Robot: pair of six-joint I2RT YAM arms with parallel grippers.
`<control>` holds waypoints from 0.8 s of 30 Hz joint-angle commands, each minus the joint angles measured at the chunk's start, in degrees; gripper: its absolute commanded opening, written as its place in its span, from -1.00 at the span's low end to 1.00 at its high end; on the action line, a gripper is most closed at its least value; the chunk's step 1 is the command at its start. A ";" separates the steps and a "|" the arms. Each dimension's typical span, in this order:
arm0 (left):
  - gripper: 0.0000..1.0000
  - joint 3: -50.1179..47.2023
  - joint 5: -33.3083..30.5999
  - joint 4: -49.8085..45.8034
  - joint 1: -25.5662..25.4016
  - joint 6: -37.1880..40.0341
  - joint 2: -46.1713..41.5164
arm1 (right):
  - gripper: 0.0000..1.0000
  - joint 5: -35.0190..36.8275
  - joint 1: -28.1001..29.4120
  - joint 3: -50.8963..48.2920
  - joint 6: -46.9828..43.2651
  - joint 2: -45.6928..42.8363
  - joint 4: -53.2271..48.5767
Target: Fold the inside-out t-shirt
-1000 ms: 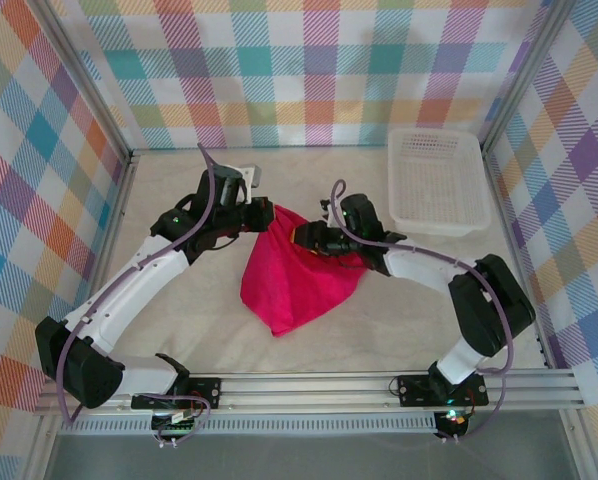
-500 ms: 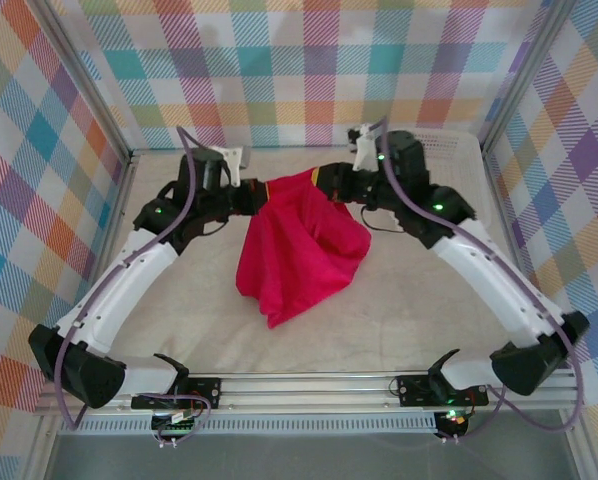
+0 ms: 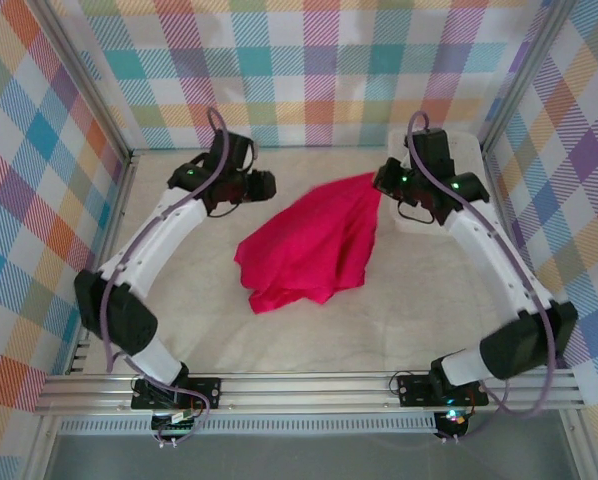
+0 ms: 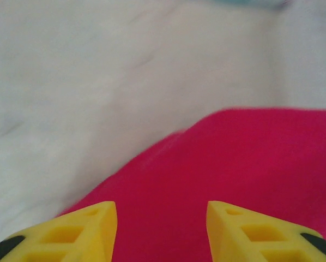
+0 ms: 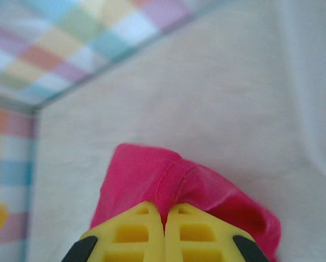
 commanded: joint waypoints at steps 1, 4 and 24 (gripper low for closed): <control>0.00 -6.48 -7.14 -9.77 -0.45 -2.07 -3.38 | -1.00 1.93 0.07 -0.37 2.01 1.94 -1.68; 0.14 -19.75 0.41 -1.61 -2.11 -3.99 -8.88 | -1.00 1.78 -0.07 -0.44 1.46 3.30 -1.33; -1.00 -21.72 -10.53 0.98 2.36 -8.03 -5.53 | -1.00 2.80 -1.48 7.71 -4.34 -5.26 -9.40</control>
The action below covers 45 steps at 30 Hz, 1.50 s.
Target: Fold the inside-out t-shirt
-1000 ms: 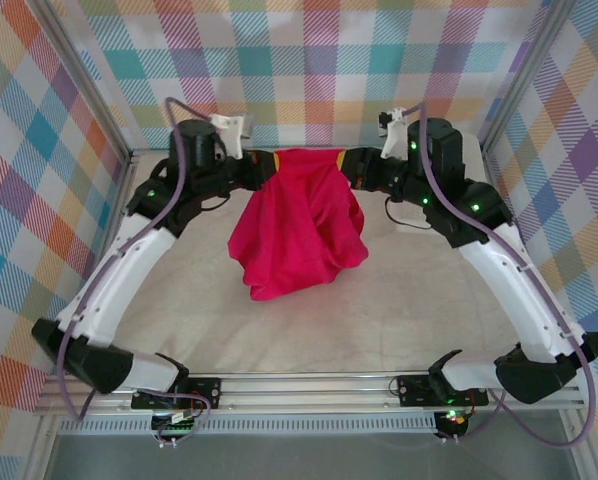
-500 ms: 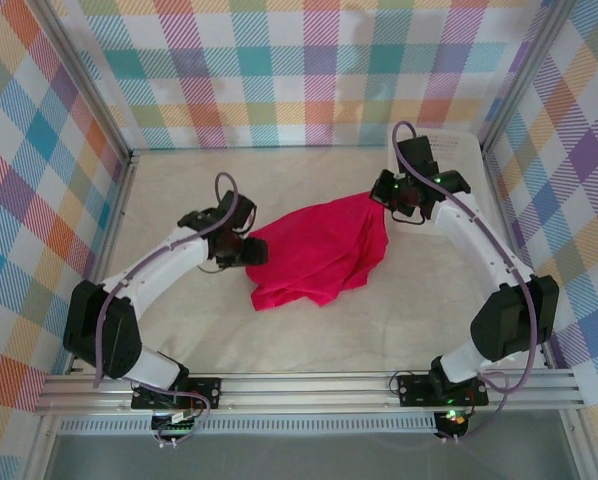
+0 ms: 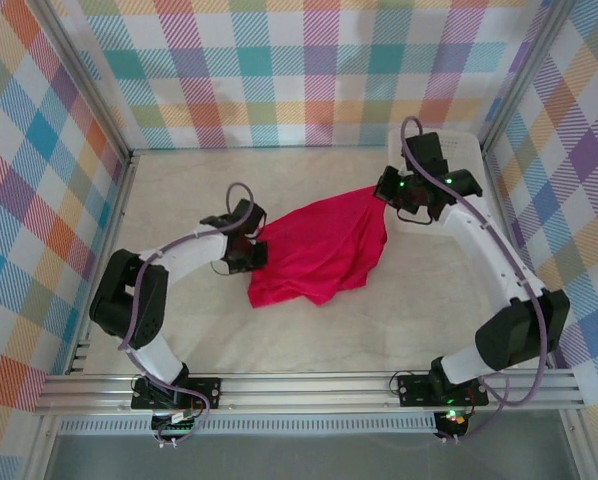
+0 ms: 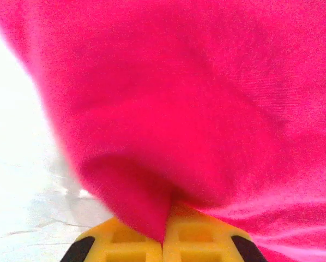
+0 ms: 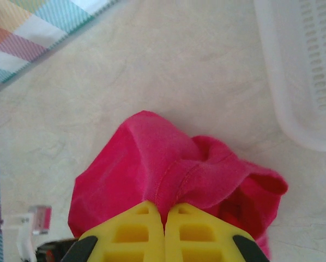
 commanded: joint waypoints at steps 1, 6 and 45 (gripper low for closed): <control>-1.00 9.35 -15.49 -10.17 4.12 0.18 -10.37 | -1.00 4.56 -1.36 7.15 -4.29 -7.01 -4.93; -1.00 17.31 -22.62 -10.79 7.40 3.01 -25.77 | -1.00 7.00 -2.64 11.15 -6.22 -9.40 -8.76; 0.13 26.72 -26.44 -17.44 -5.81 11.39 -0.34 | 0.25 -12.19 -0.25 -15.59 2.62 3.07 7.47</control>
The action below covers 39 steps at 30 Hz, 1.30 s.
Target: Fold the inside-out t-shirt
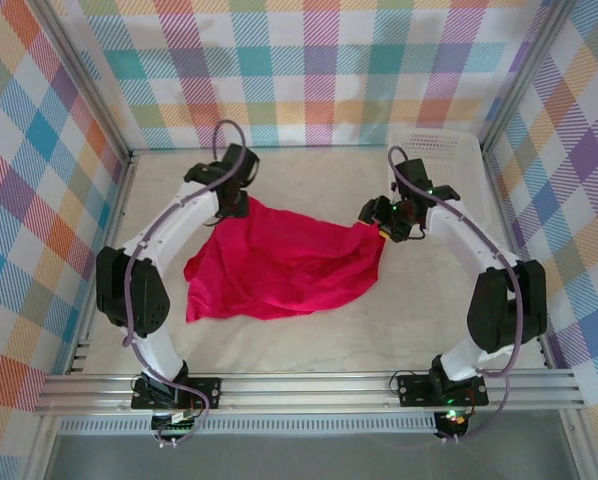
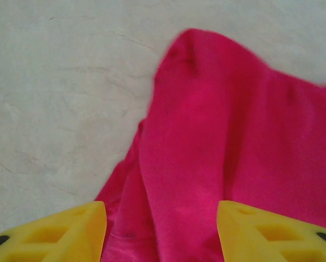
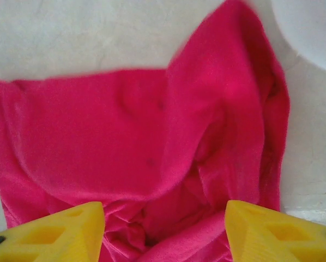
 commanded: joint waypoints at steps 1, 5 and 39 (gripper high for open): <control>0.13 -3.05 3.47 2.79 -7.13 -0.34 -5.26 | 0.26 -1.25 2.72 -2.69 0.63 -4.44 1.21; 0.17 -10.45 20.58 12.90 -11.18 -3.51 -5.08 | 0.26 -0.51 7.18 -10.74 3.16 -6.35 4.69; -1.00 9.43 35.41 12.89 -13.93 -17.15 9.13 | -1.00 6.35 15.14 -32.65 10.66 -5.78 15.99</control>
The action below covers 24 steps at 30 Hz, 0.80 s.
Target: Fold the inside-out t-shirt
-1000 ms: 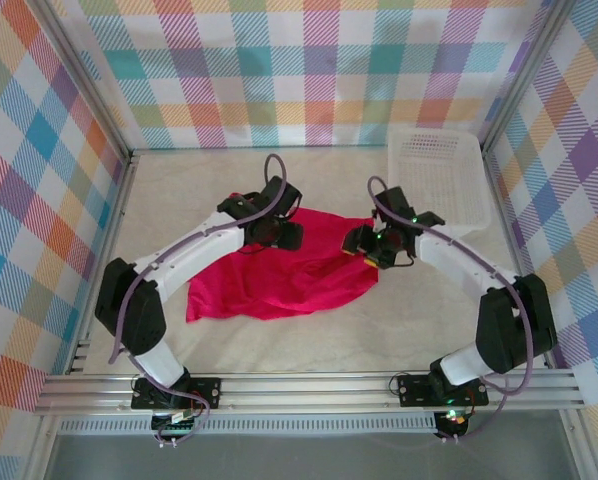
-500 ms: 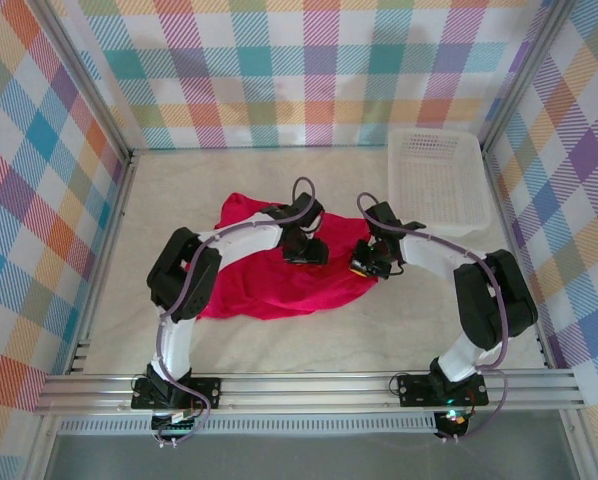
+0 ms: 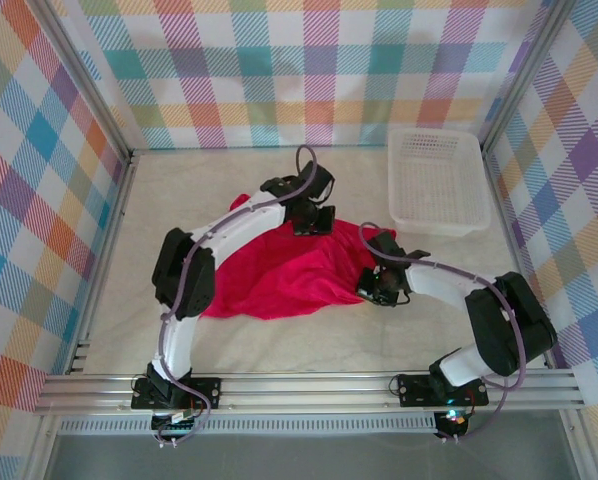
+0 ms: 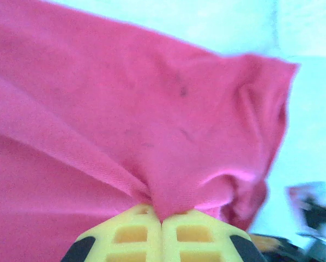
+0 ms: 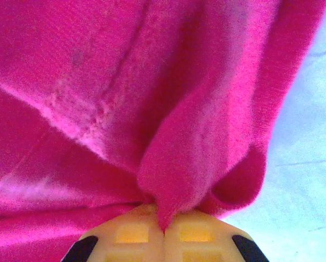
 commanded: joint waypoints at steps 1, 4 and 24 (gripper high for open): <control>-1.00 -3.57 2.70 2.85 0.18 -4.29 -8.10 | -1.00 0.88 1.73 -0.12 2.10 0.61 0.63; -1.00 -10.30 4.06 6.86 0.78 -5.99 -12.26 | -1.00 1.38 2.16 1.29 1.89 -0.37 -0.93; -1.00 -21.42 10.32 14.35 1.86 -8.99 -14.39 | -0.32 -6.76 2.34 6.50 4.27 -1.19 15.46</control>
